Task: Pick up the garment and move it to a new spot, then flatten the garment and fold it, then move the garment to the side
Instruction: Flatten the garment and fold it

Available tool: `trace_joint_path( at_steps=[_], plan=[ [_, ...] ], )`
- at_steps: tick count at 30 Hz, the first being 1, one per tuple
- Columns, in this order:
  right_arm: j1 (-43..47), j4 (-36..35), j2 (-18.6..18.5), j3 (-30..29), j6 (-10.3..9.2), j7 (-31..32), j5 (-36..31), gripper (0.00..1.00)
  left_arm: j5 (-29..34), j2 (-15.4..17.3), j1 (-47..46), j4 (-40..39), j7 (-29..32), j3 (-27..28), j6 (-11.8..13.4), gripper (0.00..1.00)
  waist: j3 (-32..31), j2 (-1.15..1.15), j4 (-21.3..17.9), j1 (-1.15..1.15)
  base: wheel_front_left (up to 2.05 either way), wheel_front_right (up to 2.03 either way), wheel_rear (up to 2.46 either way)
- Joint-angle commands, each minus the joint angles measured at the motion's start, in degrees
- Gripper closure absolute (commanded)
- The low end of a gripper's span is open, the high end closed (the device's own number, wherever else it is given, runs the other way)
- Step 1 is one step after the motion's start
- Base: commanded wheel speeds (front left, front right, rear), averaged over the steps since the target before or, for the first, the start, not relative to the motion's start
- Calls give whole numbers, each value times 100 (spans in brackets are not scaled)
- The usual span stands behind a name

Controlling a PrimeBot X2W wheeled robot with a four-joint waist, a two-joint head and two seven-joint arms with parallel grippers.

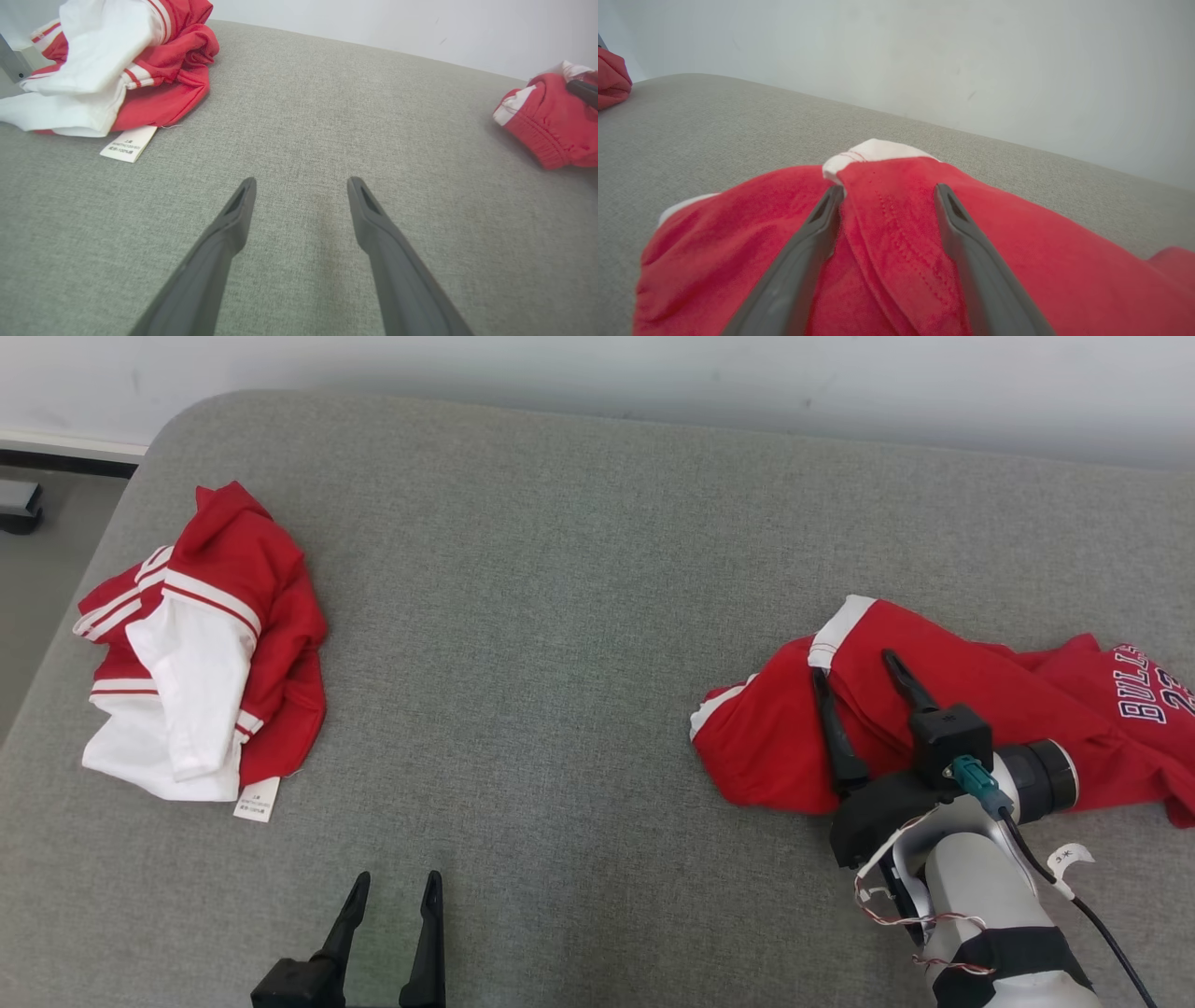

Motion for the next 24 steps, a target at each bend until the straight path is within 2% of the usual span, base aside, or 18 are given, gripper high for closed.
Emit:
trace_joint_path(
  at_steps=[1,3,4,5,6,8,15,20,24],
  plan=[
    [-46,-15,8,-15,17,-2,-36,0,-52,-6,-72,-18,-18,1,28,0,3,-1,-7,-1,0,0,0],
    [-66,-55,14,-43,17,-2,-53,0,-66,-7,-85,-20,-18,-10,30,0,9,-1,-13,-1,0,0,0],
    [-80,-88,19,-51,17,-2,-66,5,-72,-6,-89,-24,-18,-16,29,0,14,-1,-14,-1,0,0,0],
    [-88,-123,25,-59,17,-2,-68,21,-81,-6,-87,-30,-18,-18,28,0,18,-1,-14,-1,0,0,0],
    [-83,-152,32,-65,17,-2,-61,64,-85,-7,-81,-31,-18,-24,29,0,18,-1,-13,-1,0,0,0],
    [-56,-180,37,-70,17,-2,-47,100,-102,-6,-72,-26,-18,-32,32,0,10,-1,-14,-1,0,0,0],
    [136,-904,-7,-159,17,-2,239,100,-48,-7,68,17,-18,54,16,0,-169,-1,-239,-1,0,0,0],
    [627,-1945,-147,-447,16,-2,539,100,78,-7,130,47,-18,194,-53,0,-395,-1,-676,-1,0,0,0],
    [1195,-2505,-293,-722,16,-2,693,100,124,-7,149,34,-18,291,-90,0,-537,-1,-1095,-1,0,0,0]
  ],
)
